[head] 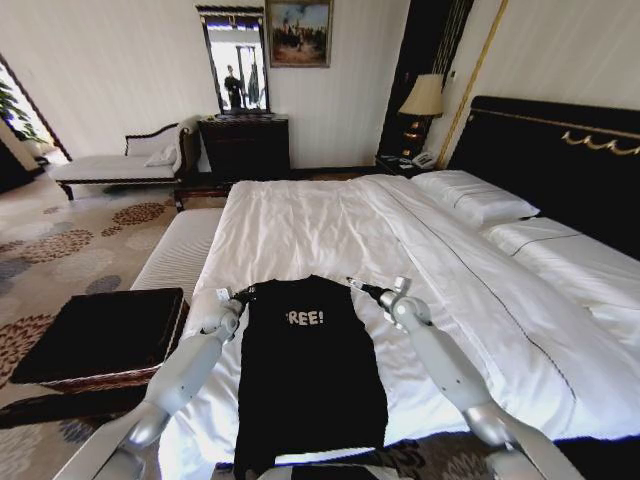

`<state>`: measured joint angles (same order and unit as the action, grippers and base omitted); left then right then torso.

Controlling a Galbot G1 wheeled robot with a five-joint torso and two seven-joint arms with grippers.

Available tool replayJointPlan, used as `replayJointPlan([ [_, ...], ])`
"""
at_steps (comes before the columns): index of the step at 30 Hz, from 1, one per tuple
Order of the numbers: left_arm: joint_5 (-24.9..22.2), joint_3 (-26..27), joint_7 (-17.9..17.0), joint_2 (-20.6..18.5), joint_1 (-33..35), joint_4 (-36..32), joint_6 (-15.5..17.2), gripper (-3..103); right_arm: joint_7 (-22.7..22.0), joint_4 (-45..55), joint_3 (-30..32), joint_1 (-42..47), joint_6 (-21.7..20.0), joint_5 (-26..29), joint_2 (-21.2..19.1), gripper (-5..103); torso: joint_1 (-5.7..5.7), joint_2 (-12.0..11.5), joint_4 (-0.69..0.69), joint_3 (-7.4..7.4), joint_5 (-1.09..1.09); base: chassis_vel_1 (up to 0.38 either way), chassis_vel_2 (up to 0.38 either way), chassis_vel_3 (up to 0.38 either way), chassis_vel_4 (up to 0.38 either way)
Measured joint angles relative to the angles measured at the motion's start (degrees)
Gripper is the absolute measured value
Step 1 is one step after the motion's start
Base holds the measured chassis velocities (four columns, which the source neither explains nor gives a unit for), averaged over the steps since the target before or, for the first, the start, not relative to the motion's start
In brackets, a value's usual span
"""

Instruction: Fold the clothes on the bed and place them into the basket.

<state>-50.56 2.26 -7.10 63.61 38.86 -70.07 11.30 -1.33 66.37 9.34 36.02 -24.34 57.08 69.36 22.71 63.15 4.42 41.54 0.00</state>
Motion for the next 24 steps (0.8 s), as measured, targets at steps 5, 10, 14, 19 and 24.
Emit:
replayJointPlan([
  [5,0.08,0.00,-0.40,0.09,0.44,-1.00,-0.01,2,0.41,-0.79,0.67,1.34,0.23,-1.44,0.55,100,-0.01,0.00,0.08,-0.01,0.00,0.000,0.000,0.000,0.000],
  [10,0.41,-0.87,-0.54,0.25,0.23,-1.03,0.00,2,0.33,-0.64,2.57,2.55,0.87,-2.50,0.56,100,-0.02,0.01,0.07,-0.01,0.00,0.000,0.000,0.000,0.000],
  [14,0.45,-0.97,-0.60,0.31,0.12,-0.92,0.00,2,0.45,0.78,2.77,3.45,0.75,-2.26,0.36,90,-0.02,0.01,0.05,-0.01,-0.01,0.000,0.000,0.000,0.000],
  [19,0.48,-1.05,-0.60,0.25,0.18,-0.70,-0.01,2,0.78,1.83,2.51,4.04,0.81,-2.63,0.69,68,-0.02,0.01,0.05,-0.01,0.00,0.000,0.000,0.000,0.000],
  [24,0.75,-0.95,-0.55,0.15,0.46,-0.56,-0.02,2,0.88,2.74,2.19,4.37,0.81,-2.72,0.92,47,-0.02,0.01,0.05,-0.01,-0.01,0.000,0.000,0.000,0.000],
])
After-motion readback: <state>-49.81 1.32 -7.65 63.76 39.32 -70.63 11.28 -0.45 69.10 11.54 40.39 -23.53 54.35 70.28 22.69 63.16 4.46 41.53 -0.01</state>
